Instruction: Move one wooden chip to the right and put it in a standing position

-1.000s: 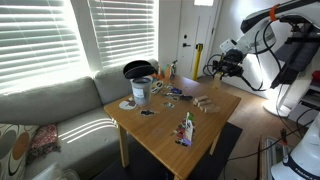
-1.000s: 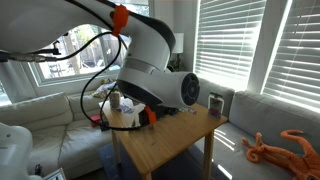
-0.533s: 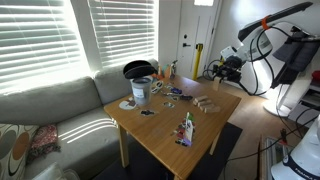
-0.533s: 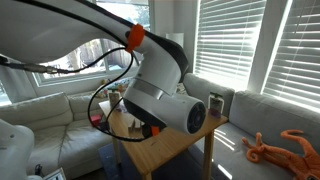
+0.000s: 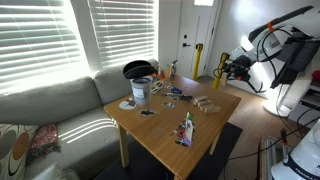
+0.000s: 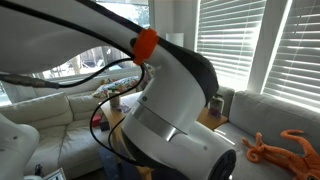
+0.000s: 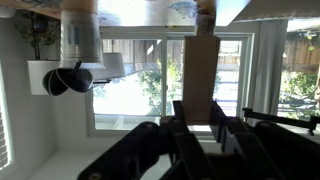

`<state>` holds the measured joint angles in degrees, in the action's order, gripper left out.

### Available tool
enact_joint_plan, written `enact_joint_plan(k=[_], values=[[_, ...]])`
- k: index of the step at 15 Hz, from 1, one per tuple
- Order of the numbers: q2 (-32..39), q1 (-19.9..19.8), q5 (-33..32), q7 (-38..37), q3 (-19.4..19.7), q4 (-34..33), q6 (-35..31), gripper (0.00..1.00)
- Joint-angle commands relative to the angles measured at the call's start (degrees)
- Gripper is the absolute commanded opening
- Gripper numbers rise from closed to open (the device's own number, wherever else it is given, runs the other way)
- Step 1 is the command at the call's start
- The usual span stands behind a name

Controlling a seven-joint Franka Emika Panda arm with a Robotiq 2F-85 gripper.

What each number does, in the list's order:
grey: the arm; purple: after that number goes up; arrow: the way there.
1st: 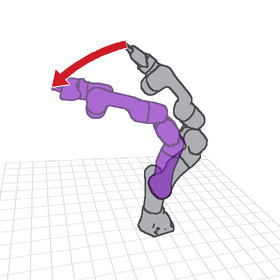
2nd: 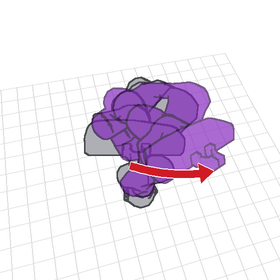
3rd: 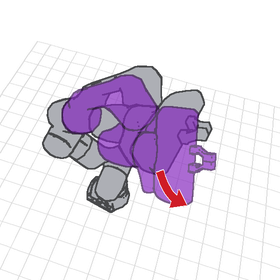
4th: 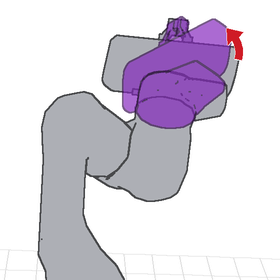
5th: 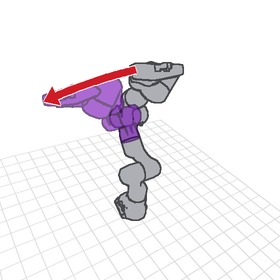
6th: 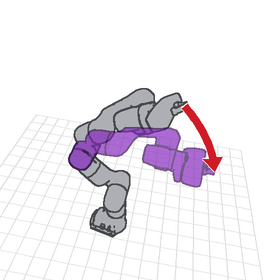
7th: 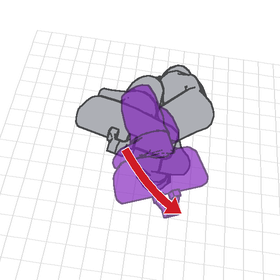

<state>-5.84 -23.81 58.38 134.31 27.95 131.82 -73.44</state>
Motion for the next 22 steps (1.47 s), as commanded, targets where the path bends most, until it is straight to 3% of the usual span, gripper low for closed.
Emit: enact_joint_plan(k=[1,3,4,7,8,16,20,22], values=[[2.23,-2.36,-1.64,0.06,1.12,-1.73,2.84,0.07],[2.99,-3.17,-1.02,0.24,1.55,-1.09,3.20,0.07],[1.73,-2.82,-0.63,0.04,0.81,-0.43,1.40,0.30],[2.67,-3.23,-0.63,0.04,1.07,-0.41,1.70,0.30],[2.76,-3.23,-0.64,0.04,1.07,-0.41,1.73,0.07],[8.10,-6.04,-6.58,4.59,3.59,-2.48,5.44,0.07],[11.36,-7.92,-5.42,8.28,4.95,-3.09,5.45,0.07],[12.40,-9.06,-1.31,10.30,5.22,-3.41,7.69,0.07]])
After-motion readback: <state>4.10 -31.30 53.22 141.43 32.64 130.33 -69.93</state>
